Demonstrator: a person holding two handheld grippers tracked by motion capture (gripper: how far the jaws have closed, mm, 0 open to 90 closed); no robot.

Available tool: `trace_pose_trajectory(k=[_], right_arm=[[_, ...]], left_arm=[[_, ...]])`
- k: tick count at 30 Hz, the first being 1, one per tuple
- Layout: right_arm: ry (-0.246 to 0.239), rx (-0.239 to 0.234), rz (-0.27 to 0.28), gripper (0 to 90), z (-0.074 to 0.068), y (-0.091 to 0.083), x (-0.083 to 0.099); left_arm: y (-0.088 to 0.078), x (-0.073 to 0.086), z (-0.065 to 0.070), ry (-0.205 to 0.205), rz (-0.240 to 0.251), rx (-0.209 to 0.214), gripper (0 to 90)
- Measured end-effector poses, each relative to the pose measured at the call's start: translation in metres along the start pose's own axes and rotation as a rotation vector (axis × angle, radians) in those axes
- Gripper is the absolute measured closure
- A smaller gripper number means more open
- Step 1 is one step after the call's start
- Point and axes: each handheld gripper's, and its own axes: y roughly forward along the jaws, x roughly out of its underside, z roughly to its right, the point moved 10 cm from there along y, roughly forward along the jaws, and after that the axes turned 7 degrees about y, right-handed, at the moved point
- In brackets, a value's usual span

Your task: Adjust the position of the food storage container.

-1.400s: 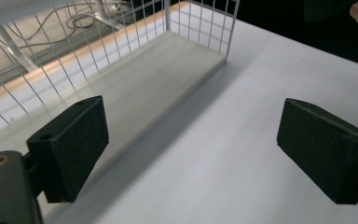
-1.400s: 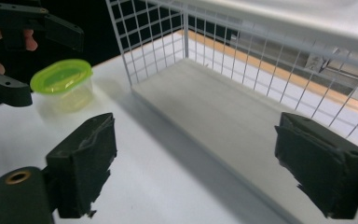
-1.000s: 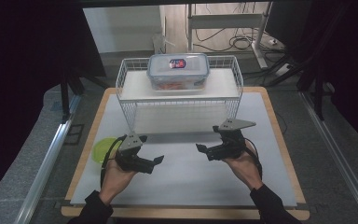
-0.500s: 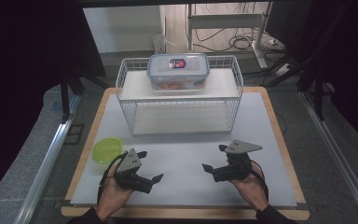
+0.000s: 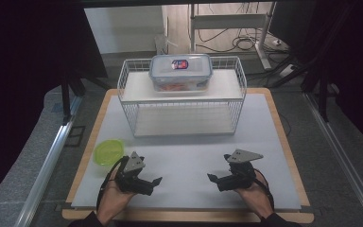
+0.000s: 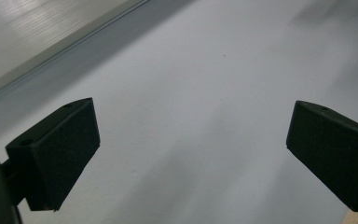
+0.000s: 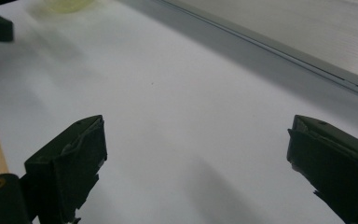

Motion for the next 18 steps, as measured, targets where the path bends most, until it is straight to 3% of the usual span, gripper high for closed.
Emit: trace_pose_trajectory(k=[5,12,14,18], right_arm=[[0.003,0.008,0.0,5.1,0.002,0.0,0.0],[-0.003,0.014,-0.005,6.0,0.003,0.001,0.001],[-0.008,0.016,-0.009,6.4,0.003,0.001,0.002],[-0.013,0.016,-0.029,7.5,0.002,0.003,0.004]], left_arm=[[-0.008,-0.006,-0.01,-0.02,0.003,-0.016,8.0],[-0.03,-0.015,-0.035,-0.041,0.033,-0.046,46.7],[-0.037,-0.013,-0.047,-0.075,0.034,-0.054,59.0],[-0.053,-0.003,-0.078,-0.154,0.052,-0.118,79.6]])
